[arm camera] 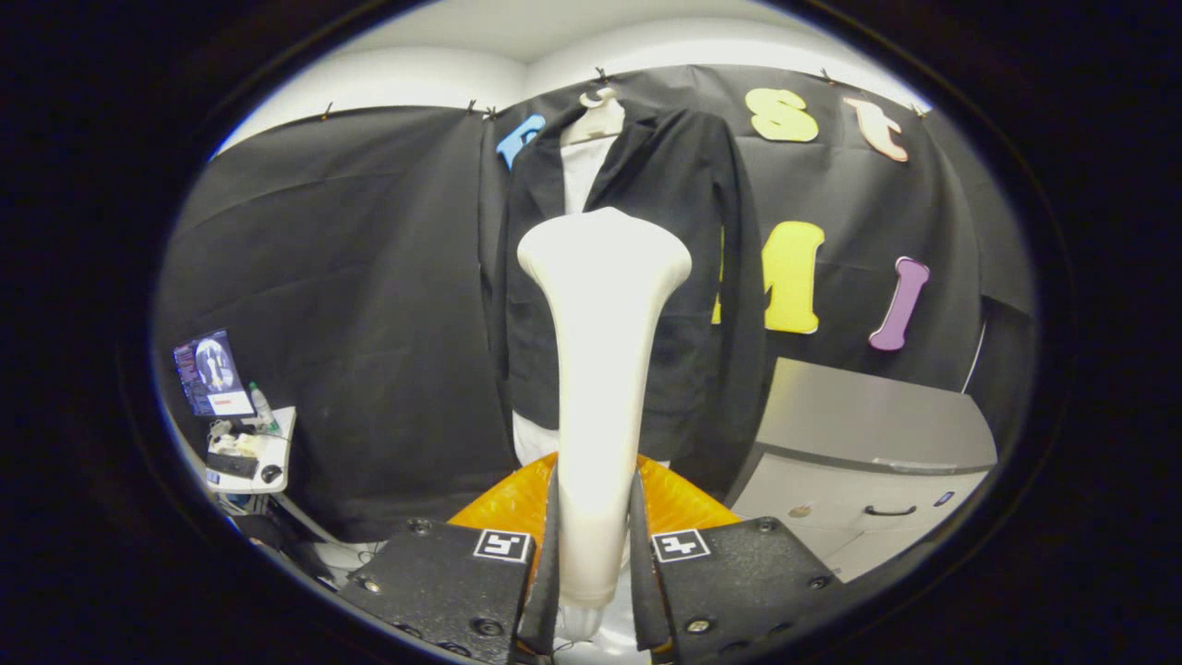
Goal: Iron the clothes twice with a garment steamer, once on the left side and once on the right side.
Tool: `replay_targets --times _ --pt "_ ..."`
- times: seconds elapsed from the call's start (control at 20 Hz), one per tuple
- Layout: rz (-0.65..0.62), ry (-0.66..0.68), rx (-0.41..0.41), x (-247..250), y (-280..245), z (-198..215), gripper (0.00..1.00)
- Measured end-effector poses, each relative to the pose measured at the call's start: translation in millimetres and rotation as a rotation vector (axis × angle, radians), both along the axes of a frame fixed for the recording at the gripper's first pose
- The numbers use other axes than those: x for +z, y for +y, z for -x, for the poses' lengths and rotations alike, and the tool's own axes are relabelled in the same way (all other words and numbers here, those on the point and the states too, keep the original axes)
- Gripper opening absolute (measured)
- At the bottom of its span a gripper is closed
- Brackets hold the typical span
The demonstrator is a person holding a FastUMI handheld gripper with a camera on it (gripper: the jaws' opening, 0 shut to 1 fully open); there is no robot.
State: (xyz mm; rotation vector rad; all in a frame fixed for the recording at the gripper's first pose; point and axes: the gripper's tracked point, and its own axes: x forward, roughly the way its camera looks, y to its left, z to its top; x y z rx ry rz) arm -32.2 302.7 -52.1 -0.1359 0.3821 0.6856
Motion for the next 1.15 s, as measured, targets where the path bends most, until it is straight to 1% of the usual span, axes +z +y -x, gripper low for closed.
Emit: replay_targets --times 0.25,0.6,0.85,1.05,1.15 --pt "-0.063 -0.049 -0.014 48 -33 -2 0.34" --pt "-0.145 -0.113 -0.061 101 -79 -22 0.35" --pt "-0.17 -0.138 -0.092 112 -101 -31 0.35" --pt "-0.201 -0.166 -0.152 119 -120 -38 0.35" --pt "-0.213 -0.183 -0.197 121 -131 -40 0.35"
